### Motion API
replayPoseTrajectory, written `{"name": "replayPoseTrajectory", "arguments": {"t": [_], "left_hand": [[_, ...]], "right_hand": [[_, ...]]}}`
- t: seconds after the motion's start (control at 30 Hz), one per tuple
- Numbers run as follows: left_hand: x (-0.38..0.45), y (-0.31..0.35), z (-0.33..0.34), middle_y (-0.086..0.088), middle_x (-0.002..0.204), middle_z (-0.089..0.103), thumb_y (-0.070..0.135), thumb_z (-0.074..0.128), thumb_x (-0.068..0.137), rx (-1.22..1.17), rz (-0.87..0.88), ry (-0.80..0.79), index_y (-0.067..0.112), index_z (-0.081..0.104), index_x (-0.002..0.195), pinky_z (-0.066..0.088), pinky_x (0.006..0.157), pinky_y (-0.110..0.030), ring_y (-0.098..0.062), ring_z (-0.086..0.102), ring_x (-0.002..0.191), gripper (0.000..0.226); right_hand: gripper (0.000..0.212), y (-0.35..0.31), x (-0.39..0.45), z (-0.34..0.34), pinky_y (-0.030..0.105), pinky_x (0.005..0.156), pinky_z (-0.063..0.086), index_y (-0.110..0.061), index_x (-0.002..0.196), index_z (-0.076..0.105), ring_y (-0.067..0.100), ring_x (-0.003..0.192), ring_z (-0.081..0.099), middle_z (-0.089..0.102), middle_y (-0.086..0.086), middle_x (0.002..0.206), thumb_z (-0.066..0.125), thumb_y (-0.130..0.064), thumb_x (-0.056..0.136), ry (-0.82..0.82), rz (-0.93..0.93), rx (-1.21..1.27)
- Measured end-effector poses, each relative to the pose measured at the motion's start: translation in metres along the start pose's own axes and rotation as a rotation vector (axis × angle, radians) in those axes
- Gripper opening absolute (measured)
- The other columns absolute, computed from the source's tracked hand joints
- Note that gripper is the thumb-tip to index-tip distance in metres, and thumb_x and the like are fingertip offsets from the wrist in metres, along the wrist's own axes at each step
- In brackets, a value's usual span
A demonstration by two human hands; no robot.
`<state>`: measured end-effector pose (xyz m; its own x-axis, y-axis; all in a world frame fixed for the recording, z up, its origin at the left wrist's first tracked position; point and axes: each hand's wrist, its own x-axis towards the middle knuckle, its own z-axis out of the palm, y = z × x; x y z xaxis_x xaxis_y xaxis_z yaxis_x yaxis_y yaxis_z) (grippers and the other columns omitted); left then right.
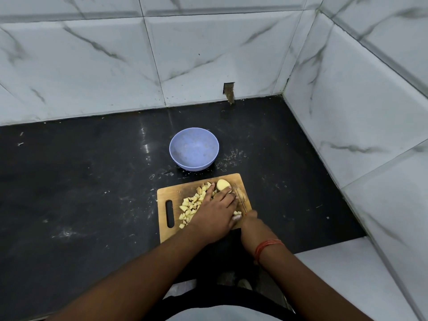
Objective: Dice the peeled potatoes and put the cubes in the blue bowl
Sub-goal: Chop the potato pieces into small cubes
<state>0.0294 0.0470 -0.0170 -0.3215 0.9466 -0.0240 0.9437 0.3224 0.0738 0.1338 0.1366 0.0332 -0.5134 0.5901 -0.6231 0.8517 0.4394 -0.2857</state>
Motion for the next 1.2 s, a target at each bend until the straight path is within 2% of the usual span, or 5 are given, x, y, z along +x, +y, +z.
{"name": "replayPoseTrajectory", "arguments": {"t": [0.23,0.43,0.77,0.93,1.2], "left_hand": [[-0.001,0.000,-0.006,-0.001,0.156,0.040,0.049,0.029,0.103,-0.026,-0.008,-0.030,0.014,0.039,0.152,-0.003,0.123,-0.055,-0.021,0.019,0.152,0.061],[-0.001,0.002,-0.007,-0.002,0.155,0.043,0.052,0.019,0.101,-0.006,-0.016,-0.026,0.014,0.041,0.151,-0.001,0.124,-0.055,-0.021,0.022,0.151,0.067],[-0.002,0.004,-0.009,0.000,0.159,0.036,0.053,0.022,0.105,-0.020,-0.035,-0.039,0.016,0.038,0.153,-0.005,0.124,-0.054,-0.019,0.015,0.153,0.063],[-0.005,-0.001,-0.006,-0.001,0.160,0.036,0.054,0.023,0.105,-0.048,-0.003,0.007,0.016,0.040,0.153,-0.004,0.124,-0.051,-0.019,0.014,0.154,0.063],[-0.015,-0.012,-0.009,-0.005,0.144,0.053,0.049,0.032,0.104,-0.058,-0.038,0.146,0.015,0.060,0.136,0.013,0.124,-0.053,-0.022,0.033,0.146,0.054]], "right_hand": [[0.054,-0.005,0.005,-0.006,0.037,0.086,0.045,-0.001,0.144,0.024,0.033,0.113,0.058,0.056,0.017,0.127,0.044,-0.019,0.098,0.012,-0.081,-0.195],[0.045,-0.009,0.009,0.000,0.042,0.102,0.041,-0.007,0.137,0.032,0.034,0.123,0.050,0.050,0.020,0.134,0.043,-0.025,0.098,-0.062,0.118,-0.112],[0.028,0.064,-0.032,0.003,0.028,0.086,0.048,-0.005,0.125,0.040,0.023,0.104,0.062,0.061,0.015,0.117,0.044,-0.012,0.098,-0.163,-0.069,-0.129],[0.016,0.056,-0.034,-0.027,0.028,0.059,0.047,-0.015,0.110,0.043,0.018,0.077,0.061,0.060,0.009,0.095,0.033,-0.026,0.104,-0.025,-0.136,0.212],[0.030,0.002,0.042,-0.035,0.038,0.074,0.052,-0.020,0.106,0.042,0.028,0.092,0.065,0.065,0.005,0.101,0.058,-0.040,0.090,0.247,-0.301,0.142]]}}
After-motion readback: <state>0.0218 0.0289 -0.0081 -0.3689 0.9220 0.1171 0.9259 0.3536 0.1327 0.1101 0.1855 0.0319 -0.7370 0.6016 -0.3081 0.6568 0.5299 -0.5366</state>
